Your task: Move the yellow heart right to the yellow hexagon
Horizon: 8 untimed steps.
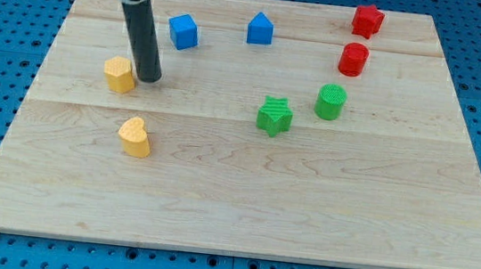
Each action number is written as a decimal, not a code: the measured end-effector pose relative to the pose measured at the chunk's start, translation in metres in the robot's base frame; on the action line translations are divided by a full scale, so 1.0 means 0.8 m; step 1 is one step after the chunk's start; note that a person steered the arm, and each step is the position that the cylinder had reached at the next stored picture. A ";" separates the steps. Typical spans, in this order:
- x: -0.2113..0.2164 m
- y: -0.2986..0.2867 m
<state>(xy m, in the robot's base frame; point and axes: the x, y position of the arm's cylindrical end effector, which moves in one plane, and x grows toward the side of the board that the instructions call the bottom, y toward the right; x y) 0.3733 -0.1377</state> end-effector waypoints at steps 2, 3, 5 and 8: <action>0.015 -0.030; 0.060 0.102; 0.211 0.017; 0.149 0.011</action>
<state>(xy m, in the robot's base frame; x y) 0.4921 -0.1288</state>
